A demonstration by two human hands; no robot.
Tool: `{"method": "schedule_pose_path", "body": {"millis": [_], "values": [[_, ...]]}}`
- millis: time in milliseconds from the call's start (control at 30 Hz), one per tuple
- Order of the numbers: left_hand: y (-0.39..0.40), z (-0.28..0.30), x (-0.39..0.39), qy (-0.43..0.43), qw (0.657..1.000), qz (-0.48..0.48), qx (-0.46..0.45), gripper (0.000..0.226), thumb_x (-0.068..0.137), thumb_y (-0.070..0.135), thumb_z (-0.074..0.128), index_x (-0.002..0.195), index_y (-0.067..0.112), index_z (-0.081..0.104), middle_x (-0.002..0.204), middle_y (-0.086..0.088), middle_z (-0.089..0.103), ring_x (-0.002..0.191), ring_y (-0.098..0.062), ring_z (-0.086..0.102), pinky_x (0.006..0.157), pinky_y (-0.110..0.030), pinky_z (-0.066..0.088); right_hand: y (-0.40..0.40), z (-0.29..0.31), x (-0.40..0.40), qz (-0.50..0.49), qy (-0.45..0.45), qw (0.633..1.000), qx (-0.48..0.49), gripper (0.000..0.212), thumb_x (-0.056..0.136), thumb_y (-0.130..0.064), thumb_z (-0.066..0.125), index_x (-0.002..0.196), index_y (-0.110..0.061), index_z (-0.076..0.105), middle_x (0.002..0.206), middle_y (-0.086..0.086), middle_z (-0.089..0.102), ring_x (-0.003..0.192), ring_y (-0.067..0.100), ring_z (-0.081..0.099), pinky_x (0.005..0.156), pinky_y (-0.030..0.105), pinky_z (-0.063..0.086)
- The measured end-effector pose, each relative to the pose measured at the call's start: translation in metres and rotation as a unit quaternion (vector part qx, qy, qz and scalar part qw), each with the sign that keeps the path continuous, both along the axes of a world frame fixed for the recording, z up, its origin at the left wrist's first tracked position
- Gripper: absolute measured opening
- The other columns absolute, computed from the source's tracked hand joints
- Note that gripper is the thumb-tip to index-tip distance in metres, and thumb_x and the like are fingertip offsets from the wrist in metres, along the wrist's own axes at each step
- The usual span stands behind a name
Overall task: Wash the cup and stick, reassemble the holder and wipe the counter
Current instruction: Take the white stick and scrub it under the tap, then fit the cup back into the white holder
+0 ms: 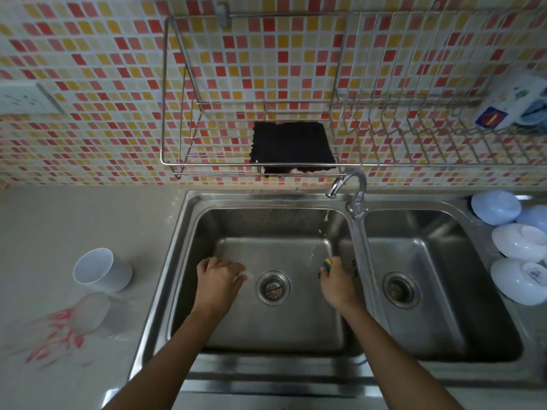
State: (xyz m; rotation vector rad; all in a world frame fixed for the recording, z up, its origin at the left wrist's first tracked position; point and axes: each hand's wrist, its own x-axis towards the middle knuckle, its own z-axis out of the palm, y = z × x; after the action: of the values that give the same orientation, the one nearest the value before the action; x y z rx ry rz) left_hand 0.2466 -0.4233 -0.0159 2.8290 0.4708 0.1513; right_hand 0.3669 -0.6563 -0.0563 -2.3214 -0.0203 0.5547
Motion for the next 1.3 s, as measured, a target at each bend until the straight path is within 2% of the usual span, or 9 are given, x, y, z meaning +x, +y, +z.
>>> {"method": "schedule_pose_path", "body": {"millis": [133,300,500,733,967,1033,1167,1233,1300], "values": [[0.014,0.006,-0.005,-0.018,0.998,0.033,-0.050,0.007,0.083,0.031,0.071,0.089,0.030,0.075,0.090,0.009,0.074,0.093,-0.022,0.063,0.088,-0.038,0.039,0.026,0.057,-0.012,0.039,-0.022,0.995,0.085,0.024,0.089,-0.014,0.054,0.102,-0.023,0.035,0.087,0.007,0.058,0.068,0.019,0.057,0.054,0.030,0.041],[0.034,0.030,-0.015,-0.076,0.990,0.041,-0.108,0.004,0.083,0.031,0.072,0.082,0.028,0.074,0.075,0.006,0.072,0.077,-0.022,0.067,0.077,-0.038,0.052,0.083,0.175,-0.021,0.120,-0.019,0.962,0.246,0.011,0.096,-0.024,0.038,0.095,-0.032,0.046,0.082,0.003,0.052,0.068,0.015,0.050,0.058,0.032,0.040],[0.070,0.073,-0.033,-0.161,0.976,0.014,-0.146,0.003,0.084,0.029,0.073,0.086,0.029,0.075,0.074,0.016,0.070,0.067,0.002,0.059,0.075,-0.029,0.051,0.174,0.275,0.019,0.105,-0.259,0.910,0.305,0.014,0.099,-0.025,0.047,0.111,-0.021,0.052,0.105,0.004,0.055,0.080,0.014,0.057,0.061,0.018,0.045],[0.134,0.093,-0.065,-0.173,0.972,0.092,-0.129,0.009,0.083,0.028,0.075,0.092,0.025,0.077,0.089,0.009,0.076,0.085,-0.016,0.066,0.087,-0.044,0.052,0.250,0.224,0.096,0.133,-0.294,0.945,0.054,0.021,0.096,-0.034,0.054,0.095,-0.014,0.059,0.109,0.009,0.057,0.083,0.012,0.057,0.062,0.019,0.036],[0.208,0.099,-0.094,-0.189,0.962,0.137,-0.138,0.032,0.083,0.048,0.057,0.089,0.024,0.077,0.088,0.010,0.076,0.082,-0.014,0.066,0.081,-0.034,0.051,0.256,0.214,0.088,0.148,-0.288,0.945,-0.046,0.042,0.095,-0.039,0.051,0.126,-0.012,0.055,0.132,0.009,0.051,0.111,0.024,0.054,0.091,0.036,0.047],[0.233,0.095,-0.101,-0.189,0.958,0.154,-0.151,0.032,0.084,0.049,0.057,0.090,0.023,0.077,0.088,0.010,0.075,0.083,-0.015,0.066,0.082,-0.036,0.051,0.258,0.218,0.061,0.105,-0.373,0.922,-0.011,0.039,0.095,-0.034,0.051,0.127,-0.014,0.056,0.136,0.011,0.047,0.120,0.027,0.050,0.099,0.036,0.044],[0.274,0.085,-0.115,-0.148,0.972,0.164,-0.082,0.010,0.086,0.025,0.072,0.093,0.018,0.077,0.086,0.002,0.075,0.083,-0.025,0.063,0.078,-0.033,0.046,0.271,0.198,-0.025,0.084,-0.565,0.796,0.198,0.021,0.088,-0.001,0.055,0.107,0.000,0.064,0.119,0.018,0.053,0.114,0.025,0.053,0.097,0.016,0.040],[0.289,0.076,-0.122,-0.113,0.981,0.147,-0.052,0.010,0.087,0.022,0.071,0.094,0.017,0.077,0.086,-0.001,0.075,0.084,-0.028,0.060,0.077,-0.034,0.044,0.286,0.167,-0.061,0.126,-0.548,0.792,0.238,0.022,0.085,0.003,0.053,0.104,0.003,0.064,0.115,0.018,0.053,0.109,0.025,0.056,0.091,0.024,0.049],[0.298,0.066,-0.126,-0.075,0.989,0.119,-0.053,0.012,0.088,0.023,0.070,0.096,0.018,0.077,0.088,-0.001,0.074,0.087,-0.027,0.059,0.080,-0.035,0.044,0.305,0.131,-0.086,0.186,-0.454,0.841,0.226,0.027,0.085,-0.001,0.052,0.110,-0.002,0.062,0.117,0.011,0.052,0.103,0.021,0.056,0.088,0.032,0.051]]}}
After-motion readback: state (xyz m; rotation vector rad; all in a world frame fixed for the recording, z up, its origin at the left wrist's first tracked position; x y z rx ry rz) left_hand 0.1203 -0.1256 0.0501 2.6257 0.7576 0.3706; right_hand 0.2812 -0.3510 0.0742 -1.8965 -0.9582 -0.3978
